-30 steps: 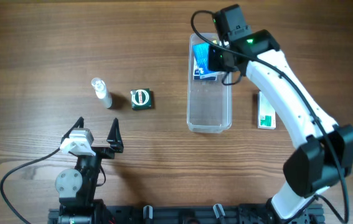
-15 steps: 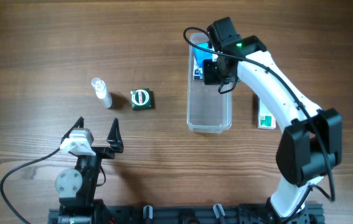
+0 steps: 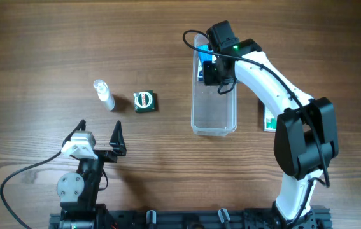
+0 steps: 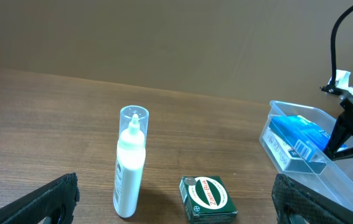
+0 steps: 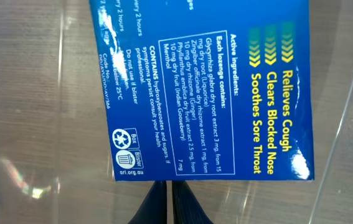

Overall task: Pack container
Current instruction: 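Carry the VapoDrops box over and lower it into the container, then release and move the right gripper over the Panadol box, then lower the right gripper and grasp the white-green Panadol box, then carry the Panadol box left and place it into the container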

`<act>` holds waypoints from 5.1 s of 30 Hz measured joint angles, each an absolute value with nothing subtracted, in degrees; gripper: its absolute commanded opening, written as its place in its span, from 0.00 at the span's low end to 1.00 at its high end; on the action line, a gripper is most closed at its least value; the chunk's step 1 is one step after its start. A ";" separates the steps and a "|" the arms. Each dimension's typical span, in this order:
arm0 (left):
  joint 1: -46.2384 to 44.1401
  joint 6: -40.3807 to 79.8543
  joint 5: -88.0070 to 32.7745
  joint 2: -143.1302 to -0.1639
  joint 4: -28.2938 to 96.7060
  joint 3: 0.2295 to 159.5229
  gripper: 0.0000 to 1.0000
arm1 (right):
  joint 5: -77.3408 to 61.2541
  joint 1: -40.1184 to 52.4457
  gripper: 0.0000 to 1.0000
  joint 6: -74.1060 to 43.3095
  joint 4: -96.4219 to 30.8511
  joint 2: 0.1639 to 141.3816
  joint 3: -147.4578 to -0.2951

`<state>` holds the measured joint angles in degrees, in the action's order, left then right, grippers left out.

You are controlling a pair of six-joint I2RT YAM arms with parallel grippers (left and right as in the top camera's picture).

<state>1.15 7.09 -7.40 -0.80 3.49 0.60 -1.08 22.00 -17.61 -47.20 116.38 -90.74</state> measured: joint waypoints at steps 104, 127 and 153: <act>1.15 7.09 -7.40 -0.80 3.49 0.60 1.00 | 1.54 -0.64 0.68 1.10 -57.71 113.06 -75.46; 1.15 7.09 -7.40 -0.80 3.49 0.60 1.00 | 3.95 -0.64 0.48 -1.04 -56.49 113.06 -75.46; 1.15 7.09 -7.40 -0.80 3.49 0.60 1.00 | -3.09 2.66 0.42 -4.51 -62.70 105.71 -99.96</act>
<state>1.15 7.09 -7.40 -0.80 3.49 0.60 -3.09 2.66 -4.51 -62.70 105.71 -99.96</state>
